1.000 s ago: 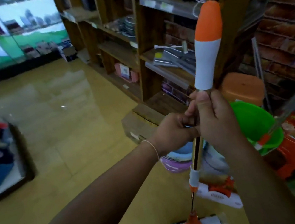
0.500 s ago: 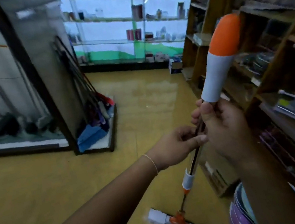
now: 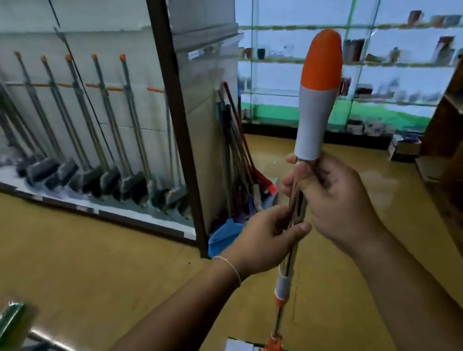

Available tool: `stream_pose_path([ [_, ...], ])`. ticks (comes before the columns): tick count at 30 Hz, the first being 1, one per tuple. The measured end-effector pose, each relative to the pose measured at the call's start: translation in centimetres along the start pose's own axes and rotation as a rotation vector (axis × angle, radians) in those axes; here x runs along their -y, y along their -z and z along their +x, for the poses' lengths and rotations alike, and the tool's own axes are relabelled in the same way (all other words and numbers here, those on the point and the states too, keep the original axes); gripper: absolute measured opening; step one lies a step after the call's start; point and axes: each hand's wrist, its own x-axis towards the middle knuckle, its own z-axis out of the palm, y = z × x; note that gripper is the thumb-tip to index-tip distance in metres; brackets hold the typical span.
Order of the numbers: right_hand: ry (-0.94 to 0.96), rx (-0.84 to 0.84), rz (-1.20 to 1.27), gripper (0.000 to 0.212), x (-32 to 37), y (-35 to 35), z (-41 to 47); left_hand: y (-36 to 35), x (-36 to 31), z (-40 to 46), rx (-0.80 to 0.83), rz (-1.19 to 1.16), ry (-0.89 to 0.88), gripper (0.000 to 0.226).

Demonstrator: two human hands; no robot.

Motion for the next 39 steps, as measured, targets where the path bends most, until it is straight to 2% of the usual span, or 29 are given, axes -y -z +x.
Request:
stream_pose_path([
  [6, -0.073, 0.164, 0.074, 0.026, -4.4, -4.1, 10.8, 7.3, 3.5, 7.5, -0.045, 0.025, 0.171, 0.025],
  [10, -0.037, 0.324, 0.061, 0.01, -6.1, -7.2, 16.0, 12.3, 5.9, 10.2, -0.052, -0.007, 0.309, 0.019],
  [16, 0.031, 0.505, -0.035, 0.015, -7.2, -12.0, 21.8, 18.5, 10.1, 12.0, -0.089, 0.077, 0.353, 0.018],
  [20, 0.081, 0.567, -0.049, 0.024, -7.7, -16.4, 25.8, 22.7, 12.5, 12.9, -0.162, 0.095, 0.358, 0.021],
  [28, 0.186, 0.624, -0.051, 0.018, -9.9, -28.0, 34.5, 33.4, 19.2, 15.4, -0.233, 0.063, 0.393, 0.023],
  [39, 0.177, 0.693, 0.06, 0.008, -9.8, -45.4, 44.3, 49.9, 26.8, 16.9, -0.346, 0.035, 0.516, 0.023],
])
